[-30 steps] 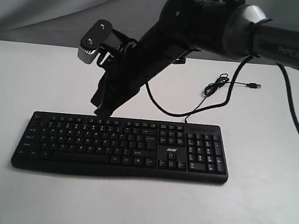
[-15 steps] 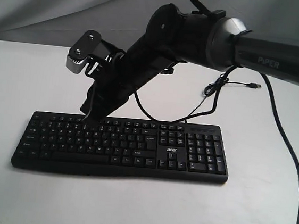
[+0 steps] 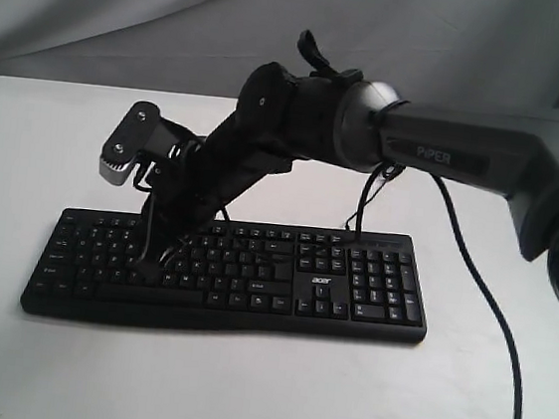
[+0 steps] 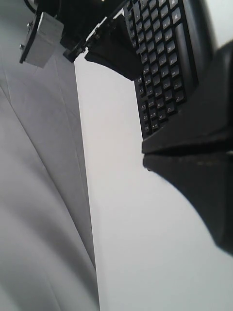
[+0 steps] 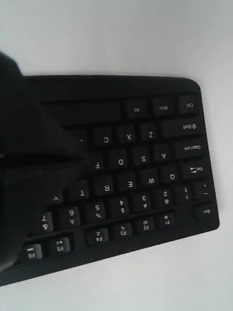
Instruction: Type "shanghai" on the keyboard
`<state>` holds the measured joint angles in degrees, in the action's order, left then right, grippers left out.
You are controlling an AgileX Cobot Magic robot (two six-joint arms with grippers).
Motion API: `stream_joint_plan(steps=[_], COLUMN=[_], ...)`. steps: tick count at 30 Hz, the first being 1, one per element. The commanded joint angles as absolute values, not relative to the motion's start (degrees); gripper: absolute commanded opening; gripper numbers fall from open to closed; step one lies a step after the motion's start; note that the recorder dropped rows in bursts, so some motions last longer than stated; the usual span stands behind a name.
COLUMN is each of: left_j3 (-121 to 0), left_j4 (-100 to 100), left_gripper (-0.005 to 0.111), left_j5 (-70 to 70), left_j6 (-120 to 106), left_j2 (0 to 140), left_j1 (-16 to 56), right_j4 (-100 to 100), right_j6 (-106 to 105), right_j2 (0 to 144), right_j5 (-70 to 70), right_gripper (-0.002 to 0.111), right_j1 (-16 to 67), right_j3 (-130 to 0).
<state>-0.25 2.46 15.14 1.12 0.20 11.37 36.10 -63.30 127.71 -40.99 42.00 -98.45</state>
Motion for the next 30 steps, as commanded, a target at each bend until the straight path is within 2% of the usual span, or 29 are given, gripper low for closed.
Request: stream_joint_plan(steps=[1, 16, 30], left_j3=[0.0, 0.0, 0.0], left_j4=[2.51, 2.51, 2.51], left_gripper=[0.0, 0.0, 0.0], left_j5=[14.87, 14.87, 14.87], left_j6=[1.28, 1.28, 1.28], left_j2=[0.0, 0.0, 0.0], left_j1=[11.6, 11.6, 11.6], right_j4=[35.96, 33.56, 31.39], right_j6=[-64.58, -61.05, -57.91], right_j2=[127.69, 140.07, 143.2], right_j5=[-37.79, -49.48, -50.64], right_gripper=[0.0, 0.0, 0.0], right_j1=[42.82, 42.82, 44.02], right_j3=[-99.64, -118.18, -123.48])
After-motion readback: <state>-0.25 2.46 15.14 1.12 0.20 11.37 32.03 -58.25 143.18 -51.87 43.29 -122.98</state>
